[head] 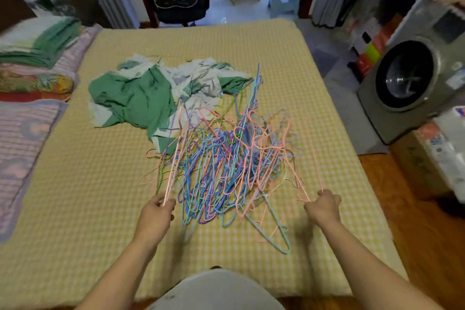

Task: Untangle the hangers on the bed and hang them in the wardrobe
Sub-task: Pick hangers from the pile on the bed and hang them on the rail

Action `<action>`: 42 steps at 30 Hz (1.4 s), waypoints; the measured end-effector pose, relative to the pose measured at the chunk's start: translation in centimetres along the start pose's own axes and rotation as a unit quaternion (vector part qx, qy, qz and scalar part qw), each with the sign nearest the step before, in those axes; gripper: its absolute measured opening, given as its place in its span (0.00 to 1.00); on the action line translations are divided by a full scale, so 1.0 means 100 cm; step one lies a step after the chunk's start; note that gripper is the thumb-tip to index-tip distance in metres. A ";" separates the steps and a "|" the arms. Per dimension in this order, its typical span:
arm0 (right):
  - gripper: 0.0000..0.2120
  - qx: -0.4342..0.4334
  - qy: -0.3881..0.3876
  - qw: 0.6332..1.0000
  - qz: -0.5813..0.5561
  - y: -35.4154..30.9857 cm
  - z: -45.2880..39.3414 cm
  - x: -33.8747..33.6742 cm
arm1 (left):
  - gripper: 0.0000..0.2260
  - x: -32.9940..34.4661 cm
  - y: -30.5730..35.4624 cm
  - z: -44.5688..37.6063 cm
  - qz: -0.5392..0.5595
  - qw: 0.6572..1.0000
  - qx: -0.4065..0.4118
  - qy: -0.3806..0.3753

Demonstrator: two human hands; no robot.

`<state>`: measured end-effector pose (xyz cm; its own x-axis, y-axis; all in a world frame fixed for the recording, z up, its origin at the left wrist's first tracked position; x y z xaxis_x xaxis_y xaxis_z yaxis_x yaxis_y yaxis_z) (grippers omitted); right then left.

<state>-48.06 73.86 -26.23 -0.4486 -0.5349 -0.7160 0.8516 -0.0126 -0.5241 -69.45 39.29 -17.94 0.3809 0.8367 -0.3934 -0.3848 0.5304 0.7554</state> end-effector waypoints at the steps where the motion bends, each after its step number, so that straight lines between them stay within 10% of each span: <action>1: 0.29 -0.001 0.001 1.000 -0.020 -0.004 0.005 0.001 | 0.09 0.001 0.007 0.000 0.013 1.000 0.014 -0.005; 7: 0.13 -0.029 -0.001 0.965 -0.259 -0.050 0.073 0.009 | 0.13 0.008 0.043 0.011 0.027 0.982 0.139 -0.121; 11: 0.31 -0.032 0.012 0.923 -0.384 -0.066 0.118 0.011 | 0.16 0.009 0.075 0.016 0.001 0.951 0.217 -0.220; 15: 0.12 -0.052 0.081 0.895 -0.436 -0.062 0.170 0.002 | 0.16 0.011 0.093 0.021 -0.041 0.912 0.271 -0.306; 26: 0.12 0.131 0.307 0.854 -0.400 0.060 0.429 0.104 | 0.11 0.014 -0.027 0.094 -0.216 0.758 0.141 -0.599; 35: 0.19 0.359 0.466 0.599 -0.544 0.145 0.656 0.161 | 0.12 0.013 -0.134 0.260 -0.378 0.583 0.032 -0.718; 39: 0.14 0.365 0.565 0.445 -0.591 0.192 0.750 0.172 | 0.14 0.004 -0.184 0.362 -0.430 0.496 0.012 -0.754; 42: 0.12 0.348 0.618 0.405 -0.578 0.222 0.815 0.169 | 0.14 -0.010 -0.226 0.436 -0.450 0.448 -0.028 -0.772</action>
<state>-14.62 -4.33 -12.36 -0.0836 0.9926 -0.0880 -0.4423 -0.1161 -0.8893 -24.50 20.54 -11.82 0.5144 -0.7874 0.3396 0.5038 0.5980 0.6234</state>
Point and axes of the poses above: each hand's wrist, its own z-axis away from the middle knuckle, its own x-axis out of the palm, y = z × x, the point moved 2 cm from there along -z, towards the middle knuckle, and after that the axes turned 3 degrees about -x, right-handed, at the moved point
